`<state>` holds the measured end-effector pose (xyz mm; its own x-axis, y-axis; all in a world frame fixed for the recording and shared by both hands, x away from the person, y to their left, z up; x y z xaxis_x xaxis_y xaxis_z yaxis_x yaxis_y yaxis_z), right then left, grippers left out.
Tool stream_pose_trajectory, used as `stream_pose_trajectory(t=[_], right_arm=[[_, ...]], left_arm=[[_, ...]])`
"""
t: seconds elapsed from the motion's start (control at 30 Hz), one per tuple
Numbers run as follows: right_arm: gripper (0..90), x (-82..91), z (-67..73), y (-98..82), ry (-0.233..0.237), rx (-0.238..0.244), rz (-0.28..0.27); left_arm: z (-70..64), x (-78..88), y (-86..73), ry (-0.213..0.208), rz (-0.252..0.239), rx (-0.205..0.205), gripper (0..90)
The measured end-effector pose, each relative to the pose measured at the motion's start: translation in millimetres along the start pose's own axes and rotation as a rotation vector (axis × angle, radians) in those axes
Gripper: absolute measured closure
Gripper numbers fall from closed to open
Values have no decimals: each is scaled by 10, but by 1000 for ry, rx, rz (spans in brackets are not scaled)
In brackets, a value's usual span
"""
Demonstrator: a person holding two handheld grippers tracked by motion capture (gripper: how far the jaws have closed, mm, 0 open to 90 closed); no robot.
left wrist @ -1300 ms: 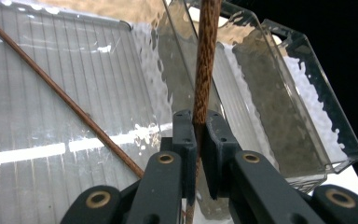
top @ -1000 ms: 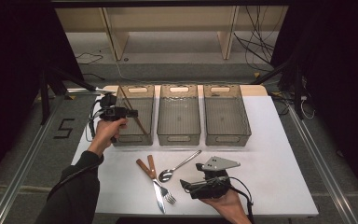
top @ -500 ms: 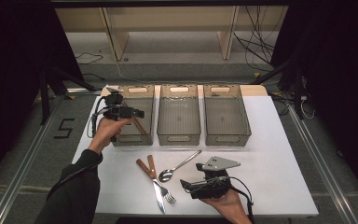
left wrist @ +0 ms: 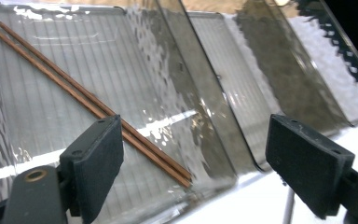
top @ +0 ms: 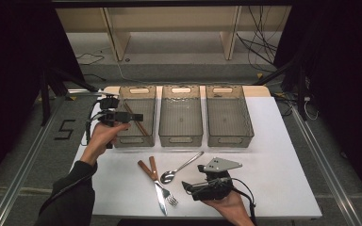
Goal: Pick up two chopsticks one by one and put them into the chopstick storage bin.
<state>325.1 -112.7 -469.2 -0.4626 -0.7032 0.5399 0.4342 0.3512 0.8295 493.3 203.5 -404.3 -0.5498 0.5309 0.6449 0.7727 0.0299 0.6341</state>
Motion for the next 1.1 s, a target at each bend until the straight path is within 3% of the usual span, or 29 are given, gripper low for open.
stream_pose_trajectory(t=[0.23, 0.57, 0.67, 0.73, 0.83, 1.1], right_arm=[[198, -21, 21, 1, 1, 12, 9], [212, -37, 41, 15, 7, 17, 14], [217, -56, 60, 20, 12, 21, 19], [220, -75, 82, 24, 17, 26, 25], [225, -94, 111, 38, 20, 33, 26], [244, -157, 168, 87, 34, 47, 34]], left_arm=[[-54, 149, -301, -23, -48, -26, 191], [-52, 217, -736, -51, -102, -26, 191], [-43, 247, -823, -55, -119, -26, 191], [-44, 263, -870, -50, -121, -48, 190], [-23, 276, -959, -77, -132, -49, 187], [-3, 300, -1133, -97, -151, -66, 185]])
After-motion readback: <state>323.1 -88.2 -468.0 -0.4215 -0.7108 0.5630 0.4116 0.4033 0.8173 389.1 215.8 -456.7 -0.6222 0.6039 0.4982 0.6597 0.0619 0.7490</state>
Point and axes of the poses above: each handheld gripper's, and its own axes: x roughly backward along the jaws, y roughly out of its top, z roughly to its left, the point moved 3 cm from there along -x, roughly forward along the jaws, and after that the axes turned 2 degrees about x, right-handed, at the moved point
